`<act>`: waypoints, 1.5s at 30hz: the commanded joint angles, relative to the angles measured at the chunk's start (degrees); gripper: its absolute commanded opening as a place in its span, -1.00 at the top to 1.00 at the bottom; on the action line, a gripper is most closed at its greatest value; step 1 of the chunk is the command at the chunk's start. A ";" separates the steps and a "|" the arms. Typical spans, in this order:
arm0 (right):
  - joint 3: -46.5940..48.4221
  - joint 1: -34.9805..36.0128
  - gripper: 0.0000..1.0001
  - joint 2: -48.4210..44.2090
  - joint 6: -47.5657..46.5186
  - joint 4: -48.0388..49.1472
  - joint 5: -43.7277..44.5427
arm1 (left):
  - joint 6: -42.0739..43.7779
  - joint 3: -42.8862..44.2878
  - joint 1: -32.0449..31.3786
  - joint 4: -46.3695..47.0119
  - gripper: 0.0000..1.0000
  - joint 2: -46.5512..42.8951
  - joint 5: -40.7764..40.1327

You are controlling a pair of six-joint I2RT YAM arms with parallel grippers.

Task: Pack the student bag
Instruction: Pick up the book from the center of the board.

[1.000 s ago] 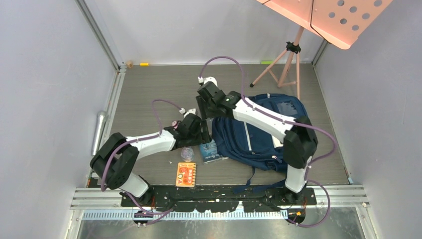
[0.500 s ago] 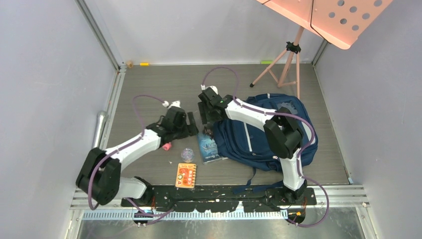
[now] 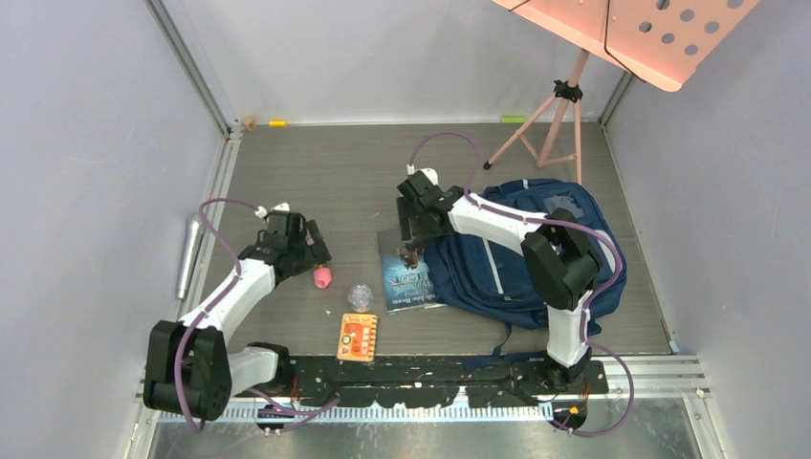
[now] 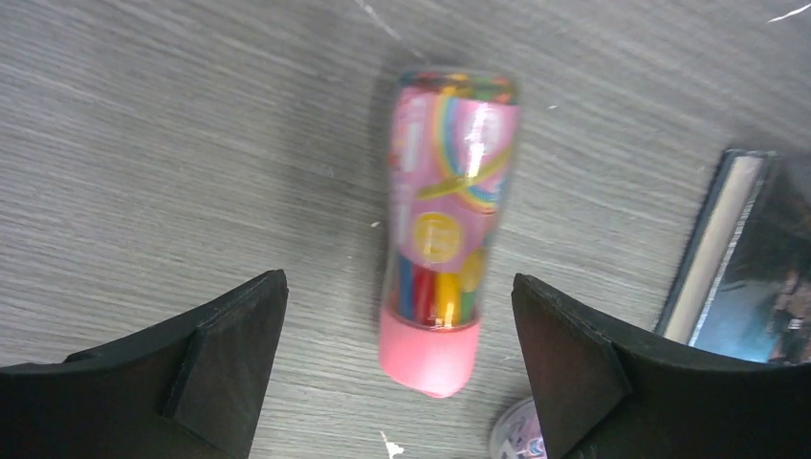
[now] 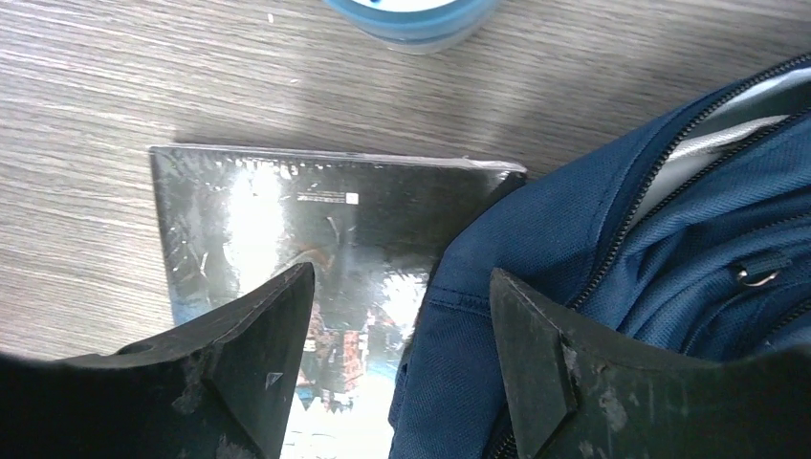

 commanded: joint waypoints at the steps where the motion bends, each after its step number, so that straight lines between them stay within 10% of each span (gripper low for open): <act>1: -3.11 -2.80 -0.51 -2.29 0.48 -10.50 6.82 | 1.32 -1.47 2.09 2.66 -0.80 2.07 3.26; 19: -7.45 -3.12 -0.47 -2.35 2.10 -5.14 -1.67 | 3.49 1.27 1.69 1.17 -0.79 -3.83 6.99; 29: -0.05 -3.32 -0.40 -2.04 -3.35 -5.90 0.06 | 1.77 5.25 -8.72 1.22 -0.72 -7.12 9.95; 45: 0.66 -6.40 -0.32 2.68 -7.87 1.62 -12.30 | -7.70 4.10 -18.83 20.51 -0.59 13.99 18.01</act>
